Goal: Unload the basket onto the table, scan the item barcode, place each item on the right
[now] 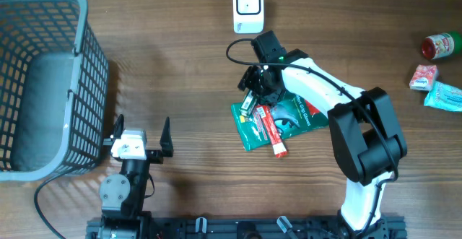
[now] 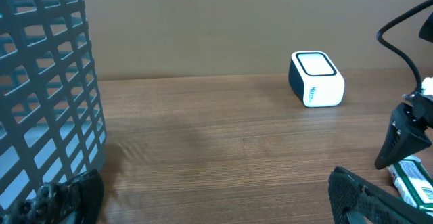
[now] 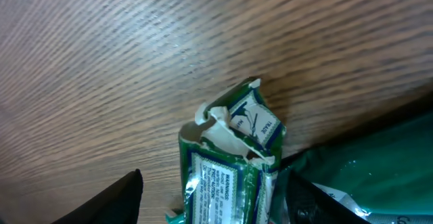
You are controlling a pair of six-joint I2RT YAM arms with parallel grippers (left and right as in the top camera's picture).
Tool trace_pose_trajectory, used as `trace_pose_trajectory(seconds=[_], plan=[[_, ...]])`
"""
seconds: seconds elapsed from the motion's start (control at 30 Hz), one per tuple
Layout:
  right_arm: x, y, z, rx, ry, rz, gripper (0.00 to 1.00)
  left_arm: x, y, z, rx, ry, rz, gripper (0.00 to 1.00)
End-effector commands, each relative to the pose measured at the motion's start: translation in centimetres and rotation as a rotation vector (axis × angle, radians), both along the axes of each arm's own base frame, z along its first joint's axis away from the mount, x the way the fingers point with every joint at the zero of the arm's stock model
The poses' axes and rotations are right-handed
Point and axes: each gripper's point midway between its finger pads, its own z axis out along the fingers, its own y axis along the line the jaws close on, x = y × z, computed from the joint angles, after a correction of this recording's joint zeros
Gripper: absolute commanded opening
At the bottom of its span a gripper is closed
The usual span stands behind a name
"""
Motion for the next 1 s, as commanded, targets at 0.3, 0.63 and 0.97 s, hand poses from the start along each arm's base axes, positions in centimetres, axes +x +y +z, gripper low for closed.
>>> trace_pose_trajectory(seconds=[0.3,0.63,0.97], plan=[[-0.5,-2.1,-4.5,-0.090,0.027,-0.060,0.46,0.0,-0.2,-0.1,-0.007,-0.001,-0.011,1.00],[0.7,-2.0,-3.3,-0.070,-0.017,-0.032,0.75,0.0,-0.2,-0.1,-0.007,-0.001,-0.011,1.00],[2.4,-1.9,2.0,-0.028,-0.116,0.014,0.57,0.0,-0.2,-0.1,-0.007,-0.001,-0.011,1.00]])
